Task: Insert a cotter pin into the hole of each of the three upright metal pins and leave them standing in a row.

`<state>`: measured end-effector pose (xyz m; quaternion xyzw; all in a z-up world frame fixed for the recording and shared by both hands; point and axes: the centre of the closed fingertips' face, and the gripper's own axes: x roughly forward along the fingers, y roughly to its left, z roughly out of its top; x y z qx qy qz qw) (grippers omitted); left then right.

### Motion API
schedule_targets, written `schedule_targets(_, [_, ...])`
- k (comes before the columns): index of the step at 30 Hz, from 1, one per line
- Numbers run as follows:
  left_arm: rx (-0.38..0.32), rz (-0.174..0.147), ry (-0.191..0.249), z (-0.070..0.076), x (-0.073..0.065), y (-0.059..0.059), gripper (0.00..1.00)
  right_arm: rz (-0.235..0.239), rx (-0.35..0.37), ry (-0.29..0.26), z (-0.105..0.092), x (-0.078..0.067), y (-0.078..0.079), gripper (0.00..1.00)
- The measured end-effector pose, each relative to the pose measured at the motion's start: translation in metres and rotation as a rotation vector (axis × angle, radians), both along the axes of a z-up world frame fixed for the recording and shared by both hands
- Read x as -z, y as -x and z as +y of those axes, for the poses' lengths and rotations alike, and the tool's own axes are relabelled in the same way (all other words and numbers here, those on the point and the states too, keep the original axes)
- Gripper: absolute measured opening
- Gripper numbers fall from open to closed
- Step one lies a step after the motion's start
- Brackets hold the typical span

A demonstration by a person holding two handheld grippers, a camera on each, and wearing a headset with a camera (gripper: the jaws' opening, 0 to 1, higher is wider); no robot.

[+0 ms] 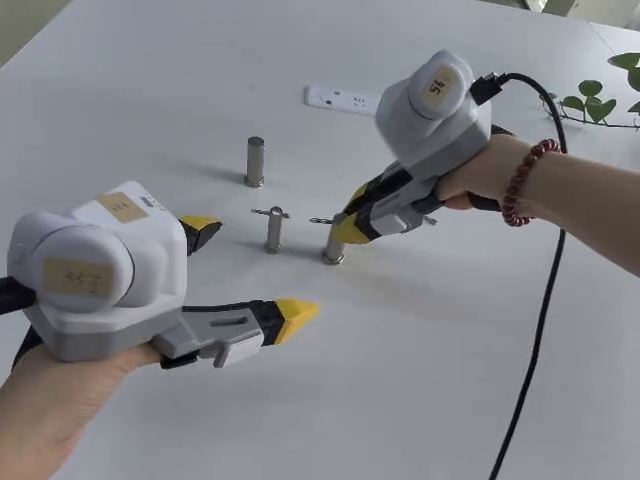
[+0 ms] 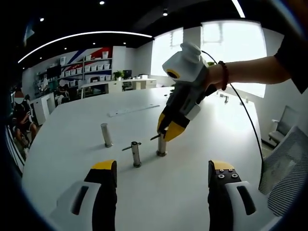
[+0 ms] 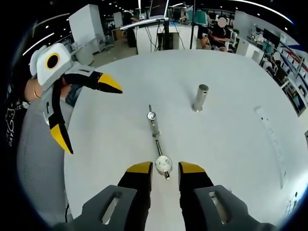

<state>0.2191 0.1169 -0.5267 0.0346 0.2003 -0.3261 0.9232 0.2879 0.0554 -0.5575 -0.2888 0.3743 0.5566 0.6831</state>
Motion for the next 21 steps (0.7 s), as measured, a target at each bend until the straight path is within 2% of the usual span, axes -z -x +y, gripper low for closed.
schedule_targets(4, [-0.010,-0.017,0.004,0.002,-0.003,-0.003,0.82,0.007,0.047,-0.044,0.002,-0.008,0.000,0.22])
schedule_targets(6, [-0.012,-0.015,0.008,0.002,-0.004,-0.003,0.84,0.020,0.096,-0.090,0.007,-0.013,-0.001,0.25])
schedule_targets(9, [-0.016,-0.017,0.004,0.002,-0.004,-0.004,0.88,0.075,0.180,-0.196,0.019,-0.023,-0.003,0.27])
schedule_targets(10, [-0.017,-0.018,0.003,0.002,-0.004,-0.004,0.88,0.082,0.203,-0.215,0.020,-0.023,-0.010,0.27])
schedule_targets(14, [-0.021,-0.022,0.002,0.003,-0.005,-0.005,0.91,0.066,0.234,-0.249,0.026,-0.025,-0.018,0.29])
schedule_targets(16, [-0.021,-0.021,0.000,0.003,-0.005,-0.005,0.93,0.038,0.235,-0.281,0.033,-0.027,-0.022,0.29])
schedule_targets(19, [-0.021,-0.024,-0.005,0.004,-0.005,-0.006,0.96,0.024,0.271,-0.334,0.042,-0.031,-0.028,0.30])
schedule_targets(21, [-0.024,-0.024,0.003,0.003,-0.006,-0.006,0.96,-0.005,0.286,-0.351,0.047,-0.033,-0.036,0.30])
